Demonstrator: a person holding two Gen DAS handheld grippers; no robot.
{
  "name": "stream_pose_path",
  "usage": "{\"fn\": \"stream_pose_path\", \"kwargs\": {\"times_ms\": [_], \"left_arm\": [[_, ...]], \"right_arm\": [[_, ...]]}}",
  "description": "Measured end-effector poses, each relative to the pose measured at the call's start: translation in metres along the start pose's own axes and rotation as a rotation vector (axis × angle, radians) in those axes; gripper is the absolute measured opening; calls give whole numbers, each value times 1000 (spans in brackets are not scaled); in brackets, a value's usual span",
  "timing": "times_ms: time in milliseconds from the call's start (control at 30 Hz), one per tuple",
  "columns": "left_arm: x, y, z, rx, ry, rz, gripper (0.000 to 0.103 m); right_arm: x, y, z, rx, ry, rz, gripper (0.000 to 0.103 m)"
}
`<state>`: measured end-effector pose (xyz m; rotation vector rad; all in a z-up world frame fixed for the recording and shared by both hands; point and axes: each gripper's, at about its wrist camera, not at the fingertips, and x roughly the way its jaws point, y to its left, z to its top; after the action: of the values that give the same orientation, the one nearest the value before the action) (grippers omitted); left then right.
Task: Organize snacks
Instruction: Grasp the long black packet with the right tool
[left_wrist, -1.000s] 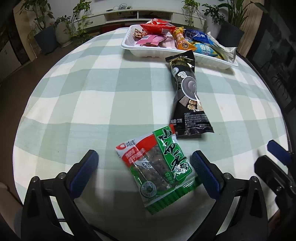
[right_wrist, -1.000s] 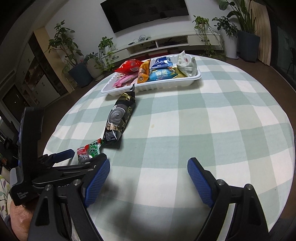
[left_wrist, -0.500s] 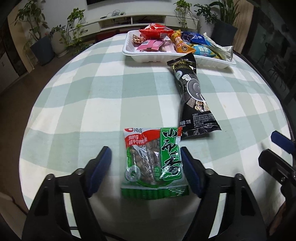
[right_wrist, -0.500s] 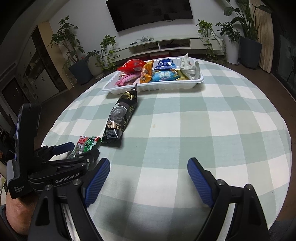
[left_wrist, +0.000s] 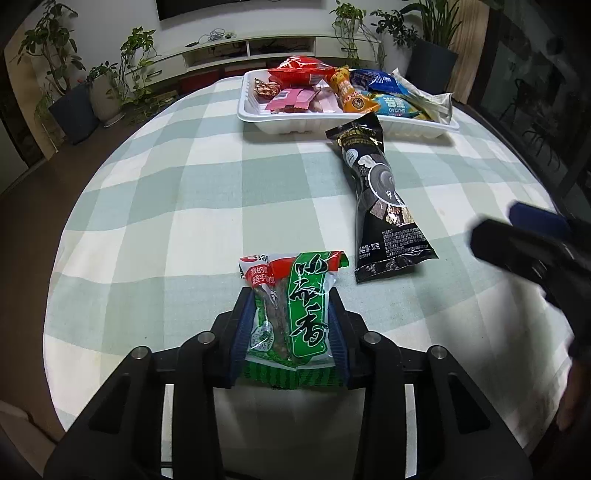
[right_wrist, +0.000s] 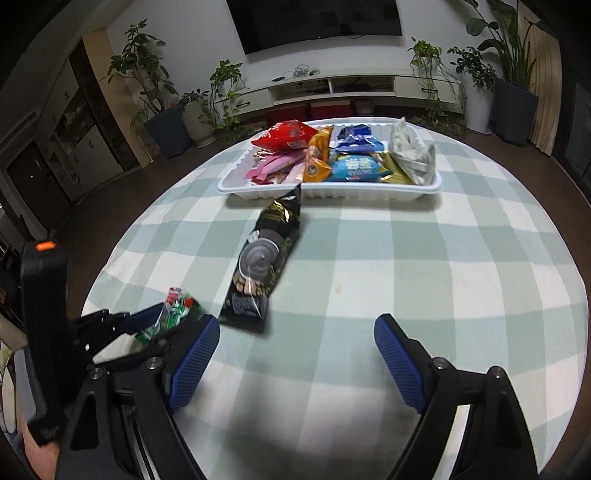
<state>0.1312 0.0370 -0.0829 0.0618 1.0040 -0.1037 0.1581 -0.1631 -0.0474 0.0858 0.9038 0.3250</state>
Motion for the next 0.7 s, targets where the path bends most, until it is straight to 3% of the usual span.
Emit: {"fn": "stream_pose_path", "kwargs": {"times_ms": [333,500,633,700], "left_arm": [[-2,6,-2,-11,-15,-33,33],[-1,7,-3,-13,-21,-39,34],[-1,7,-3,-15,-27,-45,34],[-1,8,-4,-16,-28,-48,33]], "right_arm": [[60,25,37,-45,122,-54,88],[86,31,36,-75,187,-91,77],[90,41,33,-142,167,-140,76],[89,42,33,-162,161,-136,70]]}}
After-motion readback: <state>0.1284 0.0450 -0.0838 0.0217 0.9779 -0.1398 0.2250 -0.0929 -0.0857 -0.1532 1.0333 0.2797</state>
